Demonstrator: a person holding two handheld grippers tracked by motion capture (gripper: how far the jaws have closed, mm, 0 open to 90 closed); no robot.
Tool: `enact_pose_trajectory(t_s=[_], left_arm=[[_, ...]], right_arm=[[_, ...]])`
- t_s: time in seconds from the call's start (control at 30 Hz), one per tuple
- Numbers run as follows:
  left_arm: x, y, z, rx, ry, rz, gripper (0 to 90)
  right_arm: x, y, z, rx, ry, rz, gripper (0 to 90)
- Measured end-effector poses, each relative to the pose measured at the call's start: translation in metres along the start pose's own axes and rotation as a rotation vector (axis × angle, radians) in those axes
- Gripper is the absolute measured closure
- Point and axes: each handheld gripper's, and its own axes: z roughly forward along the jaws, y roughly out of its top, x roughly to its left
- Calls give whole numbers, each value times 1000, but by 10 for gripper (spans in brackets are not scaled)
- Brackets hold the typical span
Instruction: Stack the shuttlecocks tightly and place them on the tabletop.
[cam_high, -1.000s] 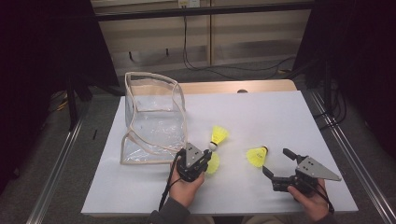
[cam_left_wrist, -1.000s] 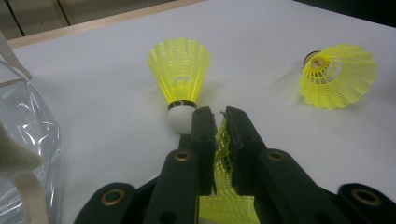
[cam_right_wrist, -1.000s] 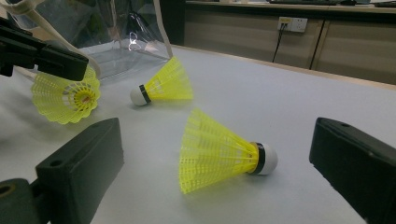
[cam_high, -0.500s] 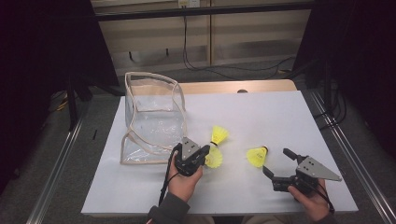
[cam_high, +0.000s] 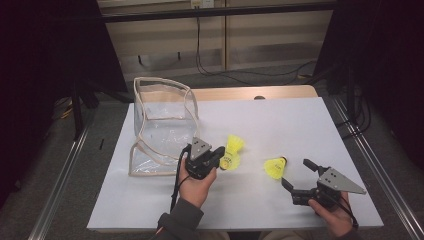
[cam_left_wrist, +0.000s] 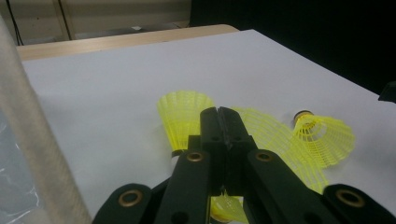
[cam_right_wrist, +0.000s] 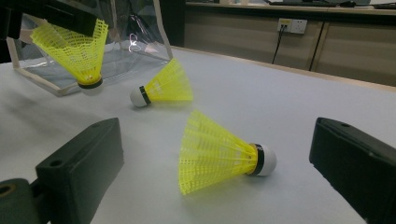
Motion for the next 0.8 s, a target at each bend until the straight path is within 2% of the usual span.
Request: enact_pose_trajectory(t_s=[0.17, 0.33, 0.4, 0.8], left_arm=[[0, 10, 0, -10, -3, -21, 900], [-3, 17, 1, -13, -13, -15, 900], [-3, 20, 3, -17, -17, -25, 900], [-3, 36, 13, -25, -1, -34, 900]], right_arm=[[0, 0, 0, 0, 3, 0, 24], [0, 0, 0, 1, 5, 0, 23], [0, 0, 0, 0, 4, -2, 23], [0, 0, 0, 3, 3, -2, 23]])
